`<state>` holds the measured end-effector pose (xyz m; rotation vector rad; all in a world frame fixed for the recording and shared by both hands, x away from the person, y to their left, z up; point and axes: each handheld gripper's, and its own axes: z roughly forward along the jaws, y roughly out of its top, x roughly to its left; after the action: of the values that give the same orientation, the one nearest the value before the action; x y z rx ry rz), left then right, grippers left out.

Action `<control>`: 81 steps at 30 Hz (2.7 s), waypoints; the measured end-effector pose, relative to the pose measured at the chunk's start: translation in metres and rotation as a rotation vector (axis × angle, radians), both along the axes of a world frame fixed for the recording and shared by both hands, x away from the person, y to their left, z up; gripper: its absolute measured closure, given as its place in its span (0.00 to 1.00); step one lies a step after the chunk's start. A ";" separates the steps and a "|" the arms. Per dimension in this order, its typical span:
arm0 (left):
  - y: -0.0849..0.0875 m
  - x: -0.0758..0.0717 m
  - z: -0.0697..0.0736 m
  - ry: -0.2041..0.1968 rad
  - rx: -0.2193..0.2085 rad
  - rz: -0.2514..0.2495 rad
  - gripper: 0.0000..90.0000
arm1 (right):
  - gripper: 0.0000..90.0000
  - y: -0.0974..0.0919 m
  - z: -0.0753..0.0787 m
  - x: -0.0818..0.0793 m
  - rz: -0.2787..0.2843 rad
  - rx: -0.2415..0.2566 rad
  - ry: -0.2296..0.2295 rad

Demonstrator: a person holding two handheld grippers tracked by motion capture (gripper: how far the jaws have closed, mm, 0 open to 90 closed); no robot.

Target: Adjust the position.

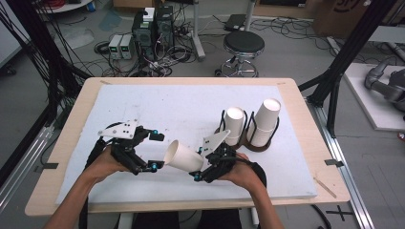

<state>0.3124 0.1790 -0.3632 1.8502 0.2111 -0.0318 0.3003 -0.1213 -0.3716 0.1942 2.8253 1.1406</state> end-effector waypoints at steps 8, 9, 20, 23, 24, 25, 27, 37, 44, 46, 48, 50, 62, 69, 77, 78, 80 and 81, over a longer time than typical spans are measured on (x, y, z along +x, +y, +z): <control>0.002 -0.001 -0.004 -0.001 -0.023 0.004 0.09 | 0.41 -0.013 -0.003 -0.001 -0.008 0.136 0.010; 0.001 -0.002 -0.004 -0.003 -0.021 0.002 0.09 | 0.41 -0.015 -0.004 -0.002 -0.008 0.159 0.011; -0.001 -0.004 -0.010 0.003 -0.042 -0.013 0.09 | 0.41 -0.018 -0.008 -0.004 0.034 0.303 0.019; -0.002 -0.004 -0.012 0.006 -0.055 -0.014 0.09 | 0.41 -0.018 -0.010 -0.004 0.035 0.312 0.019; -0.003 -0.005 -0.013 0.004 -0.059 -0.015 0.09 | 0.41 -0.017 -0.010 -0.004 0.036 0.315 0.028; -0.004 -0.005 -0.013 0.004 -0.063 -0.016 0.09 | 0.41 -0.017 -0.011 -0.004 0.040 0.320 0.029; -0.005 -0.005 -0.014 0.004 -0.073 -0.022 0.09 | 0.41 -0.017 -0.011 -0.004 0.044 0.326 0.035; -0.020 -0.005 -0.016 0.014 -0.114 -0.051 0.08 | 0.41 -0.015 -0.012 -0.005 0.048 0.338 0.040; -0.032 -0.005 -0.014 0.025 -0.143 -0.062 0.06 | 0.41 -0.013 -0.012 -0.005 0.062 0.348 0.044; -0.035 -0.005 -0.013 0.022 -0.153 -0.069 0.06 | 0.41 -0.013 -0.012 -0.005 0.062 0.350 0.042; -0.037 -0.005 -0.013 0.024 -0.159 -0.074 0.06 | 0.41 -0.012 -0.013 -0.005 0.067 0.354 0.042; -0.039 -0.005 -0.012 0.026 -0.164 -0.077 0.06 | 0.41 -0.012 -0.013 -0.005 0.066 0.353 0.046; -0.048 -0.003 -0.009 0.025 -0.173 -0.084 0.06 | 0.41 -0.010 -0.015 -0.004 0.071 0.356 0.046; -0.051 -0.004 -0.009 0.016 -0.161 -0.100 0.06 | 0.41 -0.009 -0.015 -0.005 0.071 0.362 0.047; -0.051 -0.005 -0.008 -0.013 -0.165 -0.107 0.20 | 0.41 -0.010 -0.016 -0.005 0.072 0.363 0.048; -0.051 -0.005 -0.008 -0.016 -0.167 -0.114 0.20 | 0.41 -0.009 -0.016 -0.005 0.075 0.360 0.053; -0.052 -0.006 -0.008 -0.019 -0.169 -0.120 0.26 | 0.41 -0.009 -0.017 -0.005 0.076 0.357 0.052; -0.052 -0.006 -0.008 -0.021 -0.169 -0.121 0.26 | 0.41 -0.009 -0.017 -0.005 0.077 0.356 0.050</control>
<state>0.3063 0.1274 -0.3715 1.6917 0.0788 -0.1104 0.2951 -0.1301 -0.3887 0.1391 2.6675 1.6718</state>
